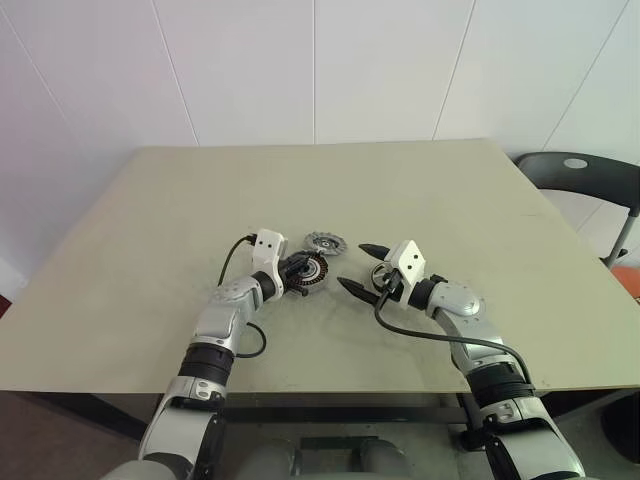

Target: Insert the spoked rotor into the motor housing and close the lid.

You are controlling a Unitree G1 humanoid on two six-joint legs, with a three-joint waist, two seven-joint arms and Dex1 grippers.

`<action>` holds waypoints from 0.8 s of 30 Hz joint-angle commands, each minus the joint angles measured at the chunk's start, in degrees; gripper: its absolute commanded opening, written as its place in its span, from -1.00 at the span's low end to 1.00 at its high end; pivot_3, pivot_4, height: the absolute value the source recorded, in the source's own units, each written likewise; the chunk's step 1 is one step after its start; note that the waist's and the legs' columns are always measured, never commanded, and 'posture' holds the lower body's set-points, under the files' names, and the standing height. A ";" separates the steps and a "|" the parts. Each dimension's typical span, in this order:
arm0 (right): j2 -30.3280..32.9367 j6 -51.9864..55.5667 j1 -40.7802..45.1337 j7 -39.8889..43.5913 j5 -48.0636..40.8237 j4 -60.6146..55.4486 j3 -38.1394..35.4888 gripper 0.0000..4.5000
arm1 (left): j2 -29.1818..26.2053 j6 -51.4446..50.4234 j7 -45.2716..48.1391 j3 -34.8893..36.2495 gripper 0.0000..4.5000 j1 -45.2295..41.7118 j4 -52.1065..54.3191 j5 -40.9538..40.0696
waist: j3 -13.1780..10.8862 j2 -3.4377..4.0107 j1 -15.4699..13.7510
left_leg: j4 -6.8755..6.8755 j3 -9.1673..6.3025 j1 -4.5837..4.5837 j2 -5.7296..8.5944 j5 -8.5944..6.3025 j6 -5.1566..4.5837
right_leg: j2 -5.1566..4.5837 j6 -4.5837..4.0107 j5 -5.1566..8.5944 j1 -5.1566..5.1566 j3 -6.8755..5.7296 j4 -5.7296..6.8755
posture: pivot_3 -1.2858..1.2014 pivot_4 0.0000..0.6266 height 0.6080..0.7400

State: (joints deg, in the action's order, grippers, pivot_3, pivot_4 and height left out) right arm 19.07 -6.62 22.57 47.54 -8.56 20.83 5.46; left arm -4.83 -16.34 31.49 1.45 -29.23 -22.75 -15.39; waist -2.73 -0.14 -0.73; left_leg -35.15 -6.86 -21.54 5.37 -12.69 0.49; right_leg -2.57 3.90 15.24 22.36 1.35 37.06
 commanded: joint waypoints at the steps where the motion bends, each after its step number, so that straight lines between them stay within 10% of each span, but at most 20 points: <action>1: -0.26 -1.26 1.43 -0.29 -0.18 -0.41 -0.47 1.00 | 0.22 3.46 1.86 1.78 -0.98 -1.74 4.53 -2.97 | 0.00 0.00 -0.01 | 0.00 0.01 0.00 0.00 0.00 0.00 | 0.00 0.00 0.00 -0.01 0.00 0.00 | 0.03 -1.00 1.00; 14: -0.41 -1.40 1.72 -0.47 -0.03 -0.32 -0.60 1.00 | -1.95 -9.94 -1.50 -4.51 -0.98 0.64 -2.61 3.30 | 0.03 0.00 -0.01 | -0.01 0.03 0.11 0.00 0.00 -0.01 | 0.03 0.01 0.00 -0.08 0.02 0.03 | 0.03 -1.00 1.00; 24: -0.37 -1.43 2.07 -0.38 0.07 0.35 -0.64 1.00 | 2.95 3.29 0.80 4.86 -0.98 -2.13 4.60 -6.41 | 0.01 -0.03 0.02 | -0.01 0.03 0.01 0.00 0.00 0.00 | 0.00 0.00 0.00 -0.01 0.02 0.01 | 0.03 -1.00 1.00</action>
State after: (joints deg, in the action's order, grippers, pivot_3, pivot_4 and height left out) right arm 18.96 -6.69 23.00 47.34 -8.13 21.79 5.36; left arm -1.81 -15.99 31.54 4.23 -29.51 -21.48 -19.48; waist -2.71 -0.17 -0.71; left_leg -35.14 -6.83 -21.53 5.36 -12.69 0.49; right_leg -2.57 3.90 15.24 22.36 1.38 37.06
